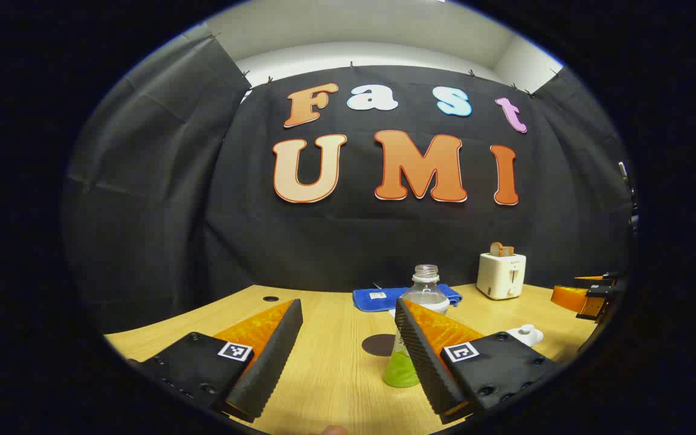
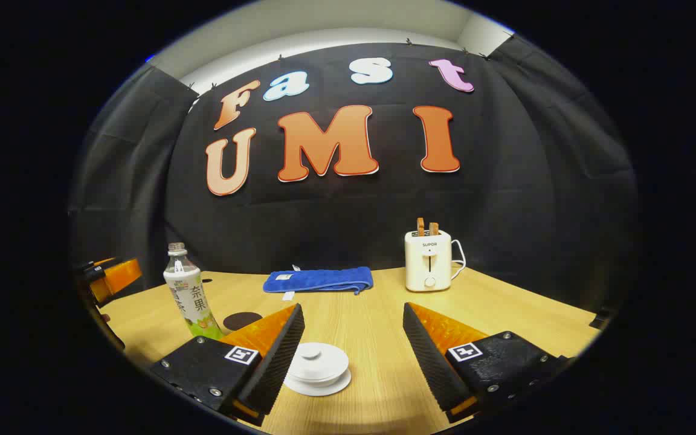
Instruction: Open the teacup lid with one hand, grasp the water bottle and pour water into the teacup with the other hand; after pouring, place the water bottle on the coaster and then close the teacup lid.
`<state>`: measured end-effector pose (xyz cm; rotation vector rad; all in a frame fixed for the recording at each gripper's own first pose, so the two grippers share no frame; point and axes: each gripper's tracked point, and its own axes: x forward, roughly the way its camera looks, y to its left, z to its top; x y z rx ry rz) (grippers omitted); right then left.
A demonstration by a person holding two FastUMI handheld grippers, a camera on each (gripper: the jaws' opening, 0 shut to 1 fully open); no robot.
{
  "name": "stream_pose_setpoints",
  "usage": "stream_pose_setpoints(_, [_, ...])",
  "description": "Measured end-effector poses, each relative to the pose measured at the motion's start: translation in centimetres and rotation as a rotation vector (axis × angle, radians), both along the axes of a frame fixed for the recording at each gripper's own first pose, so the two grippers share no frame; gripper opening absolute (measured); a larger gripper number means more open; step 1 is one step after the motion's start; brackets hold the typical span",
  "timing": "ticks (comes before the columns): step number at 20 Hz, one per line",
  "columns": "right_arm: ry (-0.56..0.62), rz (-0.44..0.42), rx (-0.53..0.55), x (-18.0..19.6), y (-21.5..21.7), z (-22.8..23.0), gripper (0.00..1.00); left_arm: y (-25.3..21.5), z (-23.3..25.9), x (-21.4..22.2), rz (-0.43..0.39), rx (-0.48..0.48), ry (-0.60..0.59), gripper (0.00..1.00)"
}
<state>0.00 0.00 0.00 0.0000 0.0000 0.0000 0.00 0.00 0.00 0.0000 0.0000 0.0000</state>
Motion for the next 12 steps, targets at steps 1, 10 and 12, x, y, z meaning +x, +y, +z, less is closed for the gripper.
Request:
stream_pose_setpoints(1, [0.006, 0.000, 0.003, 0.0, 0.0, -0.1, 0.98, 0.0, -0.1, 0.1, -0.009, -0.019, 0.005, 0.99])
stream_pose_setpoints(10, [0.016, 0.004, -0.026, 0.1, 0.4, -0.6, 0.98, 1.5, -1.0, -0.3, 0.051, -0.015, 0.022, 1.00])
stream_pose_setpoints(12, [0.020, 0.008, -0.023, 0.1, 0.6, -0.8, 0.98, 1.5, -1.3, -0.4, 0.062, -0.003, 0.027, 0.99])
